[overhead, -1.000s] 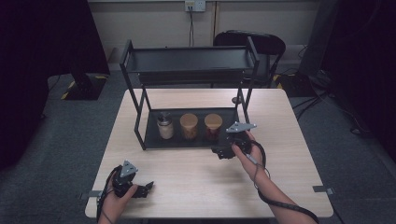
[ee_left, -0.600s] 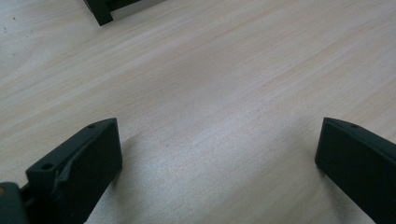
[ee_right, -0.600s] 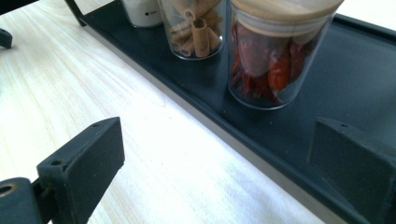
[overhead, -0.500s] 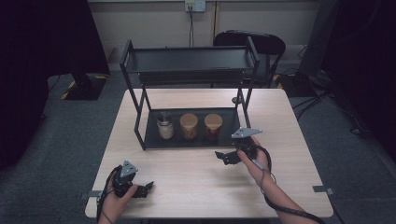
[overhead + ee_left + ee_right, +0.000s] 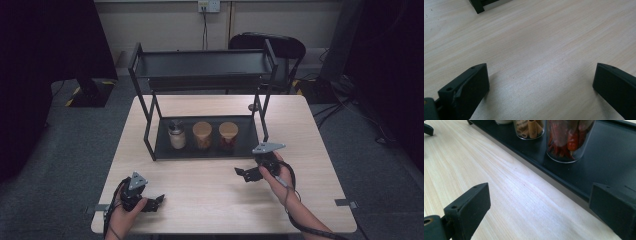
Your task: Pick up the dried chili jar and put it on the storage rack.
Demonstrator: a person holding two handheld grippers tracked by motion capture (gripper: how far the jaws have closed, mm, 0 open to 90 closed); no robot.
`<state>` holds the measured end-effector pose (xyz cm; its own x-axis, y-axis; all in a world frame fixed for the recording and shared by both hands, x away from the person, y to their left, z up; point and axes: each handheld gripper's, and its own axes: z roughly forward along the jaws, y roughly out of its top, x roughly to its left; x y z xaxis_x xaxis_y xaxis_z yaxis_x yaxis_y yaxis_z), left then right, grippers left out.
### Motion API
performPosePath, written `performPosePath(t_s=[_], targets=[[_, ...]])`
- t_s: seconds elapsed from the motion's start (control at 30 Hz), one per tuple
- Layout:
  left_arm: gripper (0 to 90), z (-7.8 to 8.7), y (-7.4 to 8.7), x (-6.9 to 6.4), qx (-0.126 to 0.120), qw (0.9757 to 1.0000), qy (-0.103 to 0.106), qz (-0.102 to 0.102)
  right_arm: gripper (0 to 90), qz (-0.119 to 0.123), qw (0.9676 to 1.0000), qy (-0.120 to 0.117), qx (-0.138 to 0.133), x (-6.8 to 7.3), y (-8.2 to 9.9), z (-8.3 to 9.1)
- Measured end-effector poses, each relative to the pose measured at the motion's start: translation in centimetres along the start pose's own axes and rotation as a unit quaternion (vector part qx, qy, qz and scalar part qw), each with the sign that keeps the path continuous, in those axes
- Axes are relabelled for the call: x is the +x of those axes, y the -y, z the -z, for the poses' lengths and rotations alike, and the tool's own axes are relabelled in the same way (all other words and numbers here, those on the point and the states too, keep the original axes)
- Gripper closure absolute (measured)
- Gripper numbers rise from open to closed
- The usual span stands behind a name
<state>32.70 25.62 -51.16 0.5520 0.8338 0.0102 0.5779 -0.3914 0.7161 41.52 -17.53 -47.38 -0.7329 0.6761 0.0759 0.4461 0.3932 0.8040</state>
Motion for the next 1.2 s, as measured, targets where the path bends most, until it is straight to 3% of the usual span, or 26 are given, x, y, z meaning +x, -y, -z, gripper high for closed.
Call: performPosePath(t_s=[1.2], targets=[[0.1, 0.0, 0.0, 0.0, -0.001, 1.0000, 0.000, 0.000, 2.9, -0.017, 0.9999, 0.003, 0.002, -1.6, 3.8, 2.7]])
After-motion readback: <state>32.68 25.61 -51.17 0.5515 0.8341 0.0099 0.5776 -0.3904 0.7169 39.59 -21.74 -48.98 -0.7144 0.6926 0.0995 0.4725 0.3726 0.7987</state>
